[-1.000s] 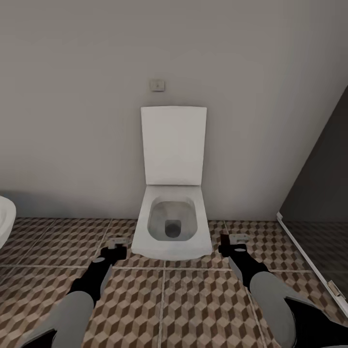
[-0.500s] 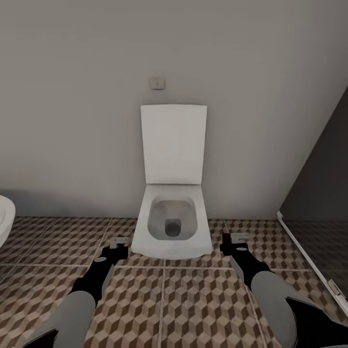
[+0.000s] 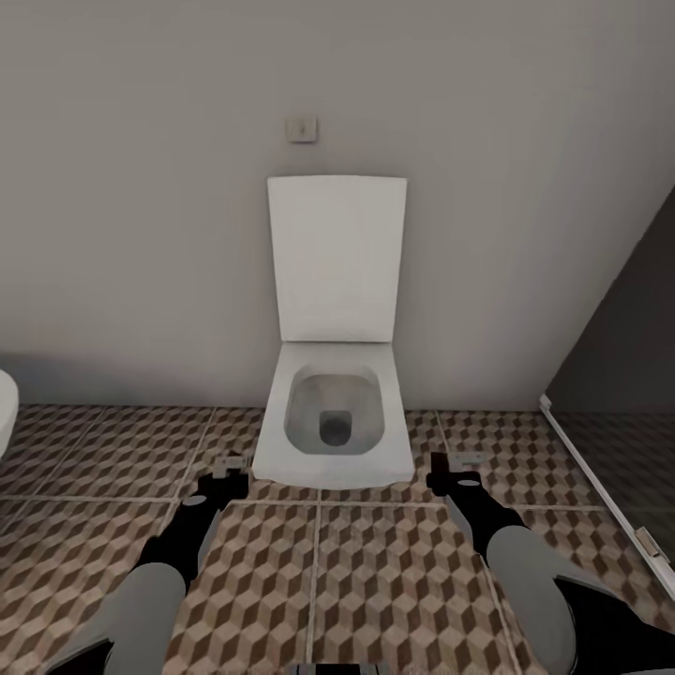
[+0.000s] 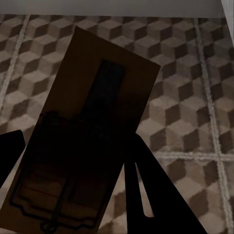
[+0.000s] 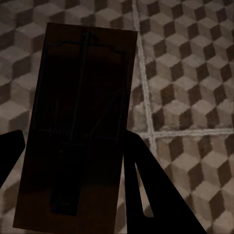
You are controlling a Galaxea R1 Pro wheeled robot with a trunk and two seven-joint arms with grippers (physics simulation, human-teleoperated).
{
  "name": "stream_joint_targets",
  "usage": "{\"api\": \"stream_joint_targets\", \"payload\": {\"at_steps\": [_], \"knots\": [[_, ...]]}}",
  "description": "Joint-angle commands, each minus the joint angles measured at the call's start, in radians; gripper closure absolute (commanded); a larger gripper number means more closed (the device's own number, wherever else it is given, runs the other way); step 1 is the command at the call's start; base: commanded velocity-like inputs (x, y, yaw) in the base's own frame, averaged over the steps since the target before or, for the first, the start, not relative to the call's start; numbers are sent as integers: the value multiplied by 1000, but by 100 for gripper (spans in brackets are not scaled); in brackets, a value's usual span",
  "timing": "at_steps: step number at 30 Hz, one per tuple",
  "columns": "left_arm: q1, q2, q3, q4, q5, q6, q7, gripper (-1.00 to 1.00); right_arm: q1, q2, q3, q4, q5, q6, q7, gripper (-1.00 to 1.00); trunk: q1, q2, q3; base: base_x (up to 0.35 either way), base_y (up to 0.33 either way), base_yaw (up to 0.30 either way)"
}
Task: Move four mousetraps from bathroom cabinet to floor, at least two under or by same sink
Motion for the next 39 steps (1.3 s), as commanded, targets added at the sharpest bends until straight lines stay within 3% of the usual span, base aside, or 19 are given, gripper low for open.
{"api": "stream_joint_targets", "payload": {"at_steps": [1,39], "knots": [[0,-16,1,21,-5,-2,-13,100,0,1,-4,-2,8,6,-2,100,0,-1,-5,0,0,0],[0,-13,-2,30,-6,-11,-13,100,0,1,-3,7,13,10,-2,100,17,-9,-152,0,0,0]]}}
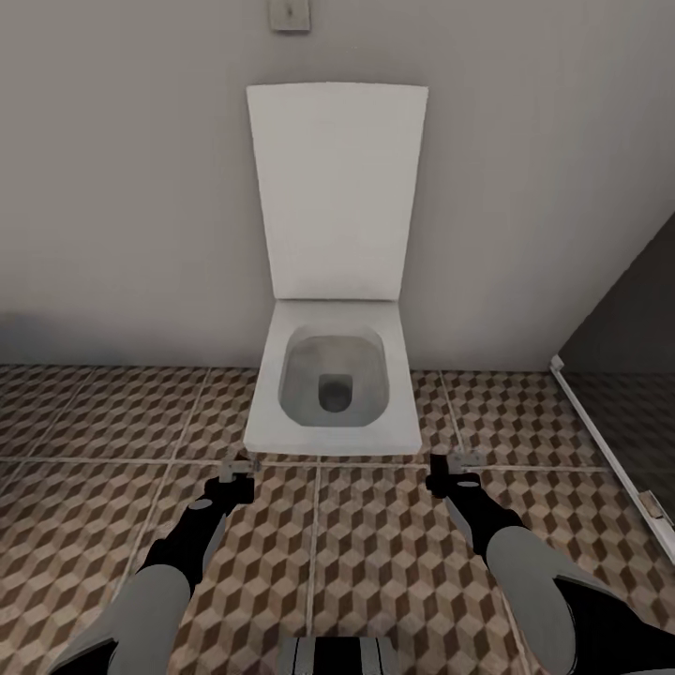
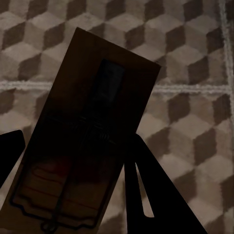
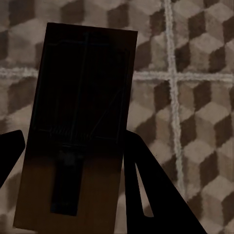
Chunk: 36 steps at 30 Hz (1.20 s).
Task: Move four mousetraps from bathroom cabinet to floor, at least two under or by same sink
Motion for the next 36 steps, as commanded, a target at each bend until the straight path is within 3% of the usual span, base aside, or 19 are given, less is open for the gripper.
{"api": "stream_joint_targets", "payload": {"at_steps": [1,8,36], "knots": [[0,-1,9,-3,-8,5,-14,100,0,1,-5,-2,8,6,-2,100,0,-1,-5,0,0,0],[0,-1,9,-2,-8,4,-12,100,0,0,-5,-2,8,5,-2,100,3,-2,-32,0,0,0],[0,-1,9,-5,-7,4,-12,100,0,-2,-3,-2,10,6,-2,100,3,-2,-32,0,0,0]]}}
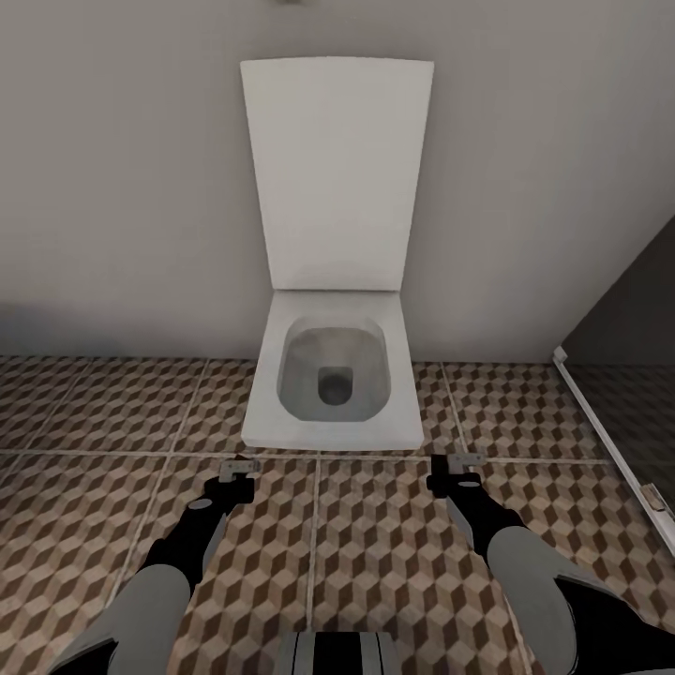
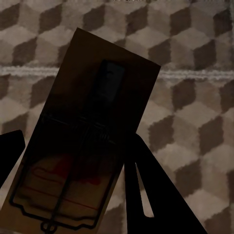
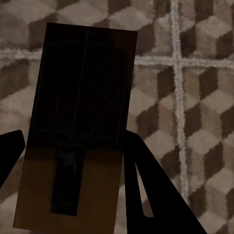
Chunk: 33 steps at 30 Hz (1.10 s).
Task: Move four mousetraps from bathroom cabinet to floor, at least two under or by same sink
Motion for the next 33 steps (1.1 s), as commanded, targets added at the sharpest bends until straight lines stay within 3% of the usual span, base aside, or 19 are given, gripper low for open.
{"api": "stream_joint_targets", "payload": {"at_steps": [1,4,11,33], "knots": [[0,-1,9,-4,-7,5,-14,100,0,1,-5,-2,8,6,-2,100,0,-1,-5,0,0,0],[0,-1,9,-10,-7,6,-14,100,0,1,-5,-2,9,6,-2,100,2,-1,-16,0,0,0],[0,-1,10,-19,-7,6,-12,100,0,1,-5,-2,9,6,-2,100,2,-1,-16,0,0,0],[0,-1,11,-21,-7,6,-11,100,0,1,-4,-2,10,6,-2,100,12,-6,-101,0,0,0]]}}
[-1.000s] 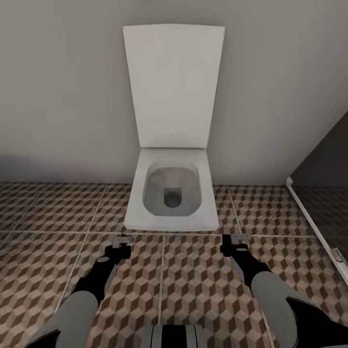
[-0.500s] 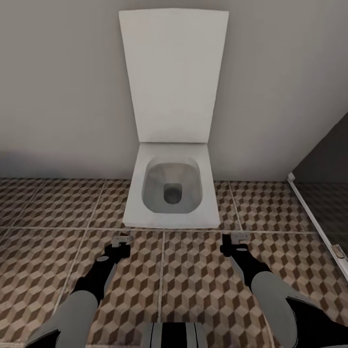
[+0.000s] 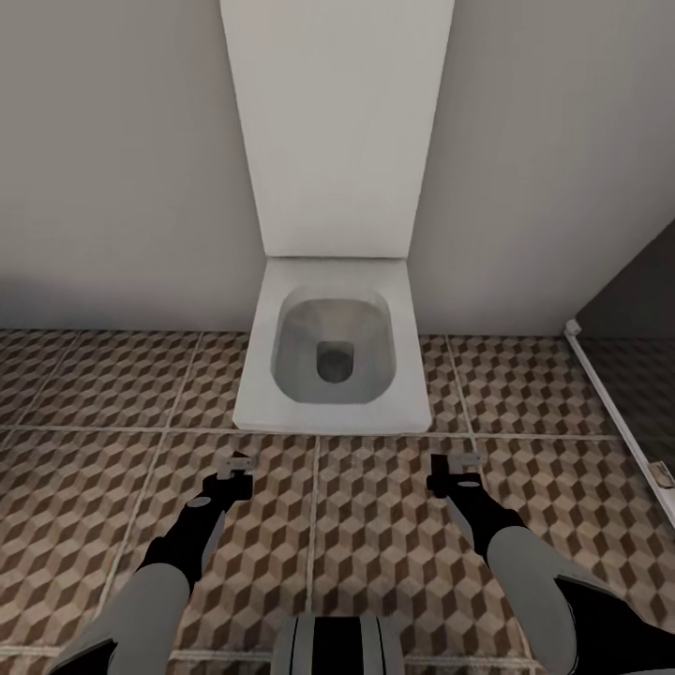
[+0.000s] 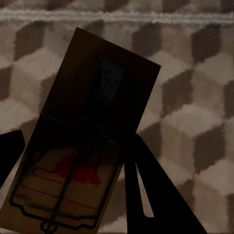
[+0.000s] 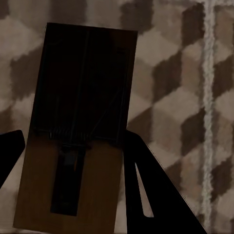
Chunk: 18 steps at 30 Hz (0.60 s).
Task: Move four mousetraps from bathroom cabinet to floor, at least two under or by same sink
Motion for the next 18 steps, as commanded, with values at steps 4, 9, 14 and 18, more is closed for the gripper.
{"api": "stream_joint_targets", "payload": {"at_steps": [4,9,14,18], "knots": [[0,-2,9,-3,-7,5,-14,100,0,1,-4,-2,8,6,-2,100,2,-1,-16,0,0,0],[0,-2,9,-3,-7,5,-14,100,0,1,-4,-2,8,6,-2,100,4,-2,-36,0,0,0],[0,-2,9,-4,-7,5,-14,100,0,1,-4,-2,9,6,-2,100,6,-4,-55,0,0,0],[0,-2,9,-4,-7,5,-14,100,0,1,-4,-2,10,5,-2,100,7,-4,-63,0,0,0]]}}
